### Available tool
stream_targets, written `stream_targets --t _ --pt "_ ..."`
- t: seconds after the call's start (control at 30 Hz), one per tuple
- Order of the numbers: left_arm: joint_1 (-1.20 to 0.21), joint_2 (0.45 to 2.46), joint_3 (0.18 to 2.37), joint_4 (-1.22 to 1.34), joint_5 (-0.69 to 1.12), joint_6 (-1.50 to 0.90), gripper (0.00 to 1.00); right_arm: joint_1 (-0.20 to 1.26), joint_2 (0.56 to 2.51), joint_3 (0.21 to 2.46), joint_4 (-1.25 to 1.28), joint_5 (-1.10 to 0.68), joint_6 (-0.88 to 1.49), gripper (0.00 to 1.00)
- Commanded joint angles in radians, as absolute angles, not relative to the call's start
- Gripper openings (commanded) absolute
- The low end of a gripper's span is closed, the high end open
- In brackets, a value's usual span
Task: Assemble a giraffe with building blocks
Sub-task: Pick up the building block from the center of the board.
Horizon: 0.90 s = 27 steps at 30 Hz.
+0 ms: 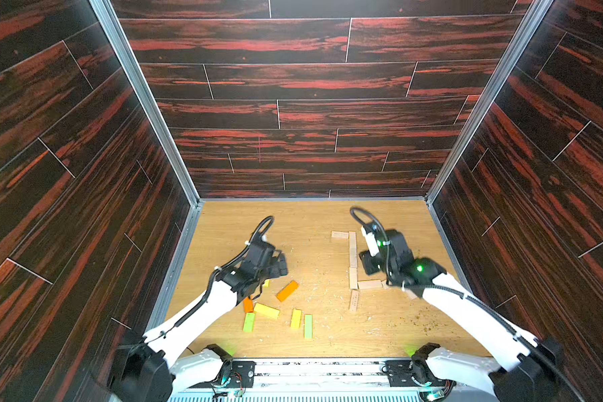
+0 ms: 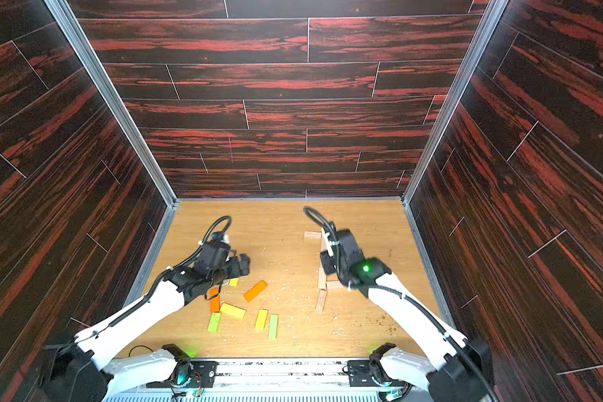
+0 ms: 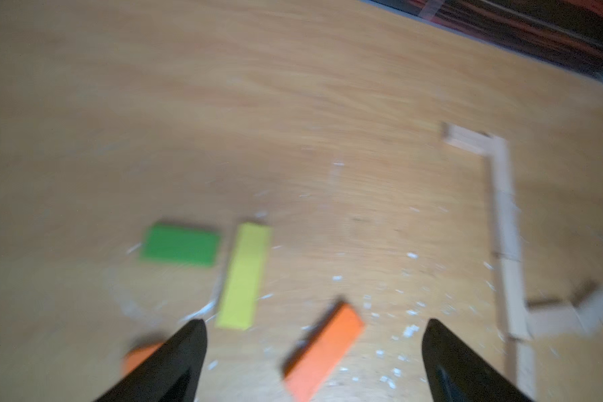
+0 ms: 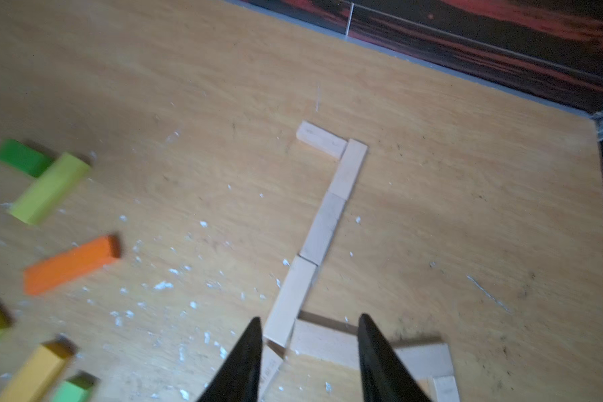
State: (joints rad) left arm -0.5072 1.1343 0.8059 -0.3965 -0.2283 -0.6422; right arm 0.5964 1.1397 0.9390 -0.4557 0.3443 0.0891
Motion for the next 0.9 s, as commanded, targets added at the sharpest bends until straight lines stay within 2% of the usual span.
stream_targets --t 0.0,0.17,0.3,0.43,0.67,0.87 --pt "-0.464 1.083 0.779 -0.484 -0.303 -0.746 1.00 0.596 1.085 0.901 -0.334 0.374 0.099 0.39" --pt "-0.399 1.116 0.759 -0.524 -0.232 -0.783 1.00 0.609 1.043 0.813 -0.210 0.274 0.128 0.38" --pt "-0.373 1.182 0.746 -0.493 -0.172 -0.810 0.99 0.701 1.037 0.735 -0.131 0.280 0.102 0.37" --pt "-0.370 1.267 0.749 -0.439 -0.126 -0.818 0.88 0.821 1.083 0.688 -0.087 0.304 0.128 0.37" --pt "-0.366 1.442 0.796 -0.426 -0.084 -0.796 0.88 0.976 1.177 0.653 -0.002 0.303 0.221 0.35" --pt "-0.289 1.453 0.818 -0.436 -0.135 -0.811 0.95 1.006 1.217 0.638 0.041 0.283 0.252 0.35"
